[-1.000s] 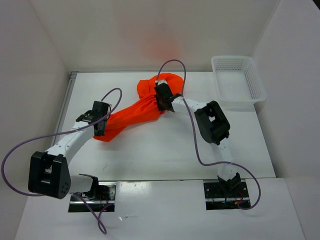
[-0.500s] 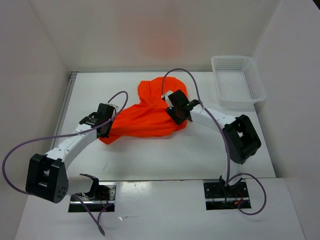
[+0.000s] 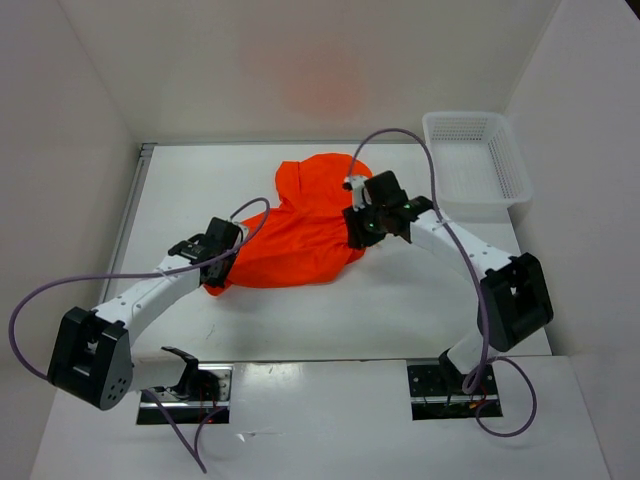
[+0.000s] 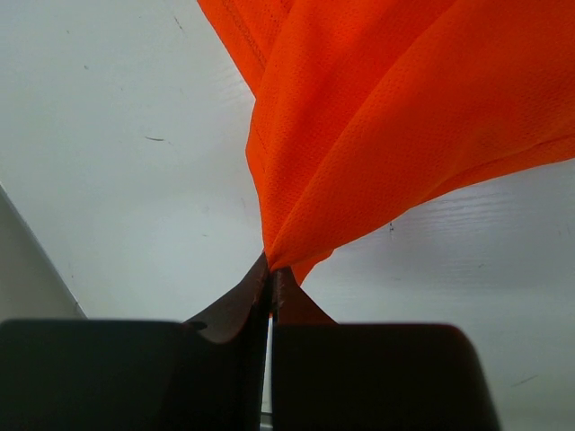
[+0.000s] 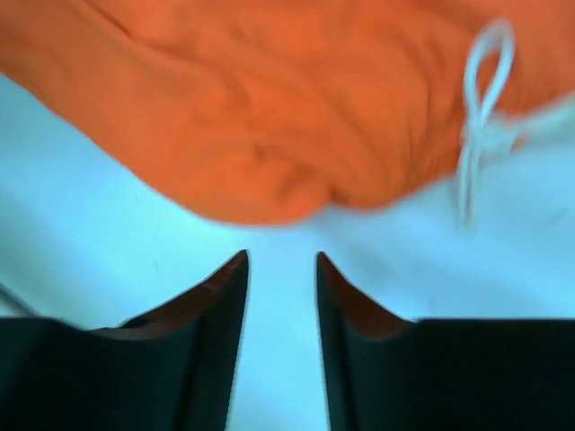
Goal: Fold and stack the shorts
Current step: Flatten the shorts out
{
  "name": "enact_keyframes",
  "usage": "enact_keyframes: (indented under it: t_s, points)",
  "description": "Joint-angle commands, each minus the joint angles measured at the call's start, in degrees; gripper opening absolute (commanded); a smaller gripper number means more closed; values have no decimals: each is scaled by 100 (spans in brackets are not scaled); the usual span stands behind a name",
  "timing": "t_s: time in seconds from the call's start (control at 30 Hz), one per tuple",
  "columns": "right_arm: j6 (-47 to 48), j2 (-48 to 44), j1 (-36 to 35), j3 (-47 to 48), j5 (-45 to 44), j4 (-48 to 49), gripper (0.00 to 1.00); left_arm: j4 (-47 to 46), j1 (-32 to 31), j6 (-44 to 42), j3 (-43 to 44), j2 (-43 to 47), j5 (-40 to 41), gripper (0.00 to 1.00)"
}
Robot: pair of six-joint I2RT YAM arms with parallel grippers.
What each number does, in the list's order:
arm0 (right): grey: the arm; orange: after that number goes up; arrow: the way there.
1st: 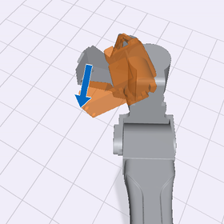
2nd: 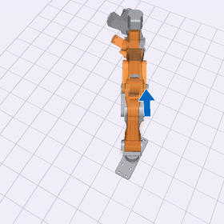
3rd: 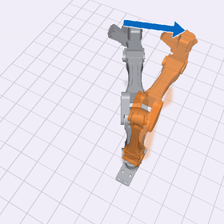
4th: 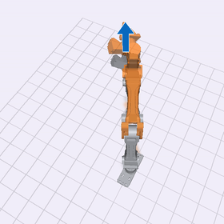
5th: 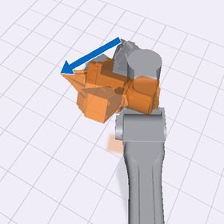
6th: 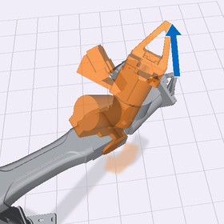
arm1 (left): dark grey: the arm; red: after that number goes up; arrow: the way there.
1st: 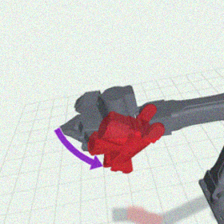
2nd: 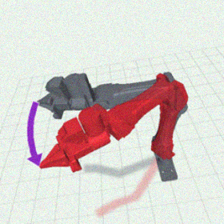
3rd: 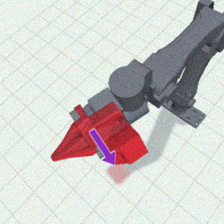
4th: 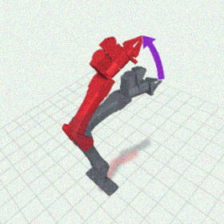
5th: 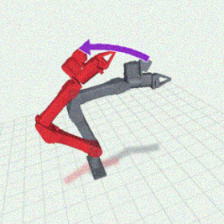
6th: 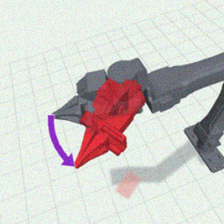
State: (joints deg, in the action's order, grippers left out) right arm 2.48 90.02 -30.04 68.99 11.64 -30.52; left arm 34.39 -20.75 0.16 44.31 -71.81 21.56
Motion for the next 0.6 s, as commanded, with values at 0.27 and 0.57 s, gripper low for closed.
enact_keyframes:
  t_s: [0.27, 0.57]
  points:
    - [-3147, 332, 543, -1186, 525, 890, 45, 50, -16, -16, 296, -324, 261, 0]
    - [-3729, 1219, 543, -669, -426, 1409, 57, -55, -16, -16, 473, -562, 428, 0]
